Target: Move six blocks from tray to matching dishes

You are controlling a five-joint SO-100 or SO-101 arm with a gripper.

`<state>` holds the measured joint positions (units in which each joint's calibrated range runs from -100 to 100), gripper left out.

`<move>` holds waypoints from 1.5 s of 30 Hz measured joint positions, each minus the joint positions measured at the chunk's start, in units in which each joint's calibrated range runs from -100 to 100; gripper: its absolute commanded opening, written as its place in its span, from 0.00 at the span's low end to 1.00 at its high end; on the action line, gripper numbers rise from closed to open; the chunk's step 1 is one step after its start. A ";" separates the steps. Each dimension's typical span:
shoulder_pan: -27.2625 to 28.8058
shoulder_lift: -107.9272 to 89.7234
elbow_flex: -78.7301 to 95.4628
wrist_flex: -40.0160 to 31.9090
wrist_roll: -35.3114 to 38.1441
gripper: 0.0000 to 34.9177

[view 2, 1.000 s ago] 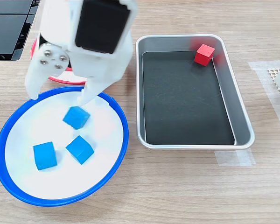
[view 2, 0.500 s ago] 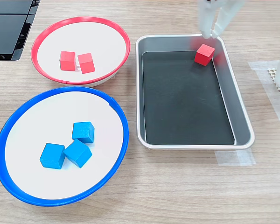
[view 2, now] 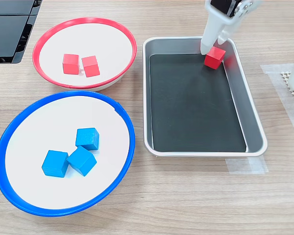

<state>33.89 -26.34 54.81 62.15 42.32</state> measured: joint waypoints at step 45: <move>-27.61 46.55 -71.69 -0.16 -26.13 0.37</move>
<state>6.28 20.20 -16.88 61.99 16.19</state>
